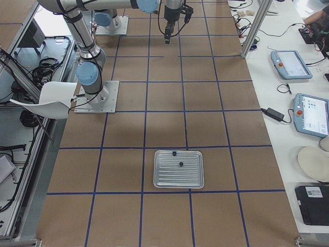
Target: Place bearing gear from tray to pile
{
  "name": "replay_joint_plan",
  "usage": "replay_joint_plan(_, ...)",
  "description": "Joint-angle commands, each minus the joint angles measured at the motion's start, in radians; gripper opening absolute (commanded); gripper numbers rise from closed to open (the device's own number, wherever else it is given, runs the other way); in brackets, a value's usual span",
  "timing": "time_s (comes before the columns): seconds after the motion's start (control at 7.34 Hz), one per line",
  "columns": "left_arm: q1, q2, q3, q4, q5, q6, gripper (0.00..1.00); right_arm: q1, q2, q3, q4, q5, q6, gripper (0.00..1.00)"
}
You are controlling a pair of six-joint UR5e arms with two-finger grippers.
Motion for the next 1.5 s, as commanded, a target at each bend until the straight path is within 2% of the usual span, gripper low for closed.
replay_joint_plan(0.0, 0.000, 0.000, 0.000, 0.000, 0.000, 0.000, 1.00, -0.011, 0.005, 0.000, -0.002, 0.000, -0.005, 1.00)
replay_joint_plan(0.14, 0.000, 0.000, 0.000, 0.000, 0.000, 0.000, 1.00, -0.023, 0.009, 0.002, -0.002, -0.002, -0.035, 1.00)
replay_joint_plan(0.41, 0.000, 0.000, 0.002, 0.000, 0.002, 0.002, 1.00, -0.195, 0.023, 0.002, -0.001, -0.002, -0.092, 1.00)
replay_joint_plan(0.82, -0.002, 0.002, 0.005, 0.000, 0.005, 0.002, 1.00, -0.401, 0.058, 0.002, -0.005, -0.002, -0.303, 1.00)
replay_joint_plan(0.95, -0.002, 0.002, 0.003, 0.000, 0.003, 0.002, 1.00, -0.469, 0.090, 0.000, -0.025, -0.006, -0.319, 1.00)
replay_joint_plan(1.36, -0.002, 0.000, 0.003, 0.000, 0.002, 0.003, 1.00, -0.618, 0.187, 0.000, -0.186, -0.034, -0.637, 1.00)
